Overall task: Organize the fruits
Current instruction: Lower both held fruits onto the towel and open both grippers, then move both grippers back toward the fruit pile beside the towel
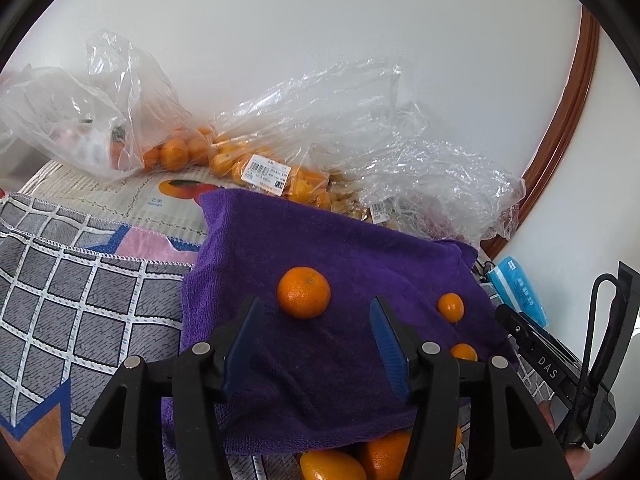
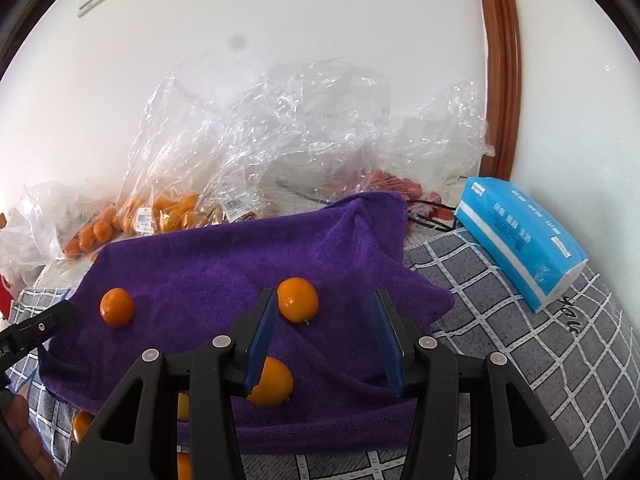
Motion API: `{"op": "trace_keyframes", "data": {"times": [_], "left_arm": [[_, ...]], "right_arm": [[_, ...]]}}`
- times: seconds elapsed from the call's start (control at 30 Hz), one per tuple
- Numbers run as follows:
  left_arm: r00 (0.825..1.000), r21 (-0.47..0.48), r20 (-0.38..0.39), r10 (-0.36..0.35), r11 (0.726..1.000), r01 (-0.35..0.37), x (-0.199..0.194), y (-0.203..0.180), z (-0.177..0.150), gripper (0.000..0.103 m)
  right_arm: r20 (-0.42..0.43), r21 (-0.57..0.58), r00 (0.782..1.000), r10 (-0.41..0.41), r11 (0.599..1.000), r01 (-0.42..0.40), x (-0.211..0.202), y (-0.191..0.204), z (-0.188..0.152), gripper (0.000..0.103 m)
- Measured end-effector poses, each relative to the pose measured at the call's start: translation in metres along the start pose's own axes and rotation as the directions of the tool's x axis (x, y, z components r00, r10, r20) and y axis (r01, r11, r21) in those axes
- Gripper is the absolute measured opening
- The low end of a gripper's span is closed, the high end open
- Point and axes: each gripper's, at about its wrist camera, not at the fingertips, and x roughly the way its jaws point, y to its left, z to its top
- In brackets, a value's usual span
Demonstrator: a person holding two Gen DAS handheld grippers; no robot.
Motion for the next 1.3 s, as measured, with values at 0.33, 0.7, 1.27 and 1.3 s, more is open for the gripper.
{"op": "trace_keyframes", "data": {"times": [0.33, 0.7, 1.27, 1.3], "left_arm": [[1.000, 0.000, 0.006, 0.004, 1.000, -0.004, -0.030, -0.010, 0.011, 0.057], [0.994, 0.053, -0.015, 0.107, 0.993, -0.106, -0.083, -0.009, -0.009, 0.057], [0.988, 0.107, -0.083, 0.129, 0.987, -0.120, -0.112, 0.029, -0.061, 0.055], [0.986, 0.120, -0.081, 0.143, 0.984, -0.133, -0.111, 0.031, -0.062, 0.055]], "right_arm": [[-0.011, 0.010, 0.998, 0.059, 0.998, -0.059, -0.045, 0.006, 0.005, 0.048], [-0.053, 0.018, 0.998, 0.045, 0.999, -0.044, -0.101, 0.003, -0.017, 0.048], [-0.137, 0.005, 0.990, 0.022, 1.000, -0.021, -0.124, 0.011, -0.069, 0.048], [-0.146, 0.007, 0.989, 0.029, 1.000, -0.029, -0.123, 0.013, -0.072, 0.048]]}}
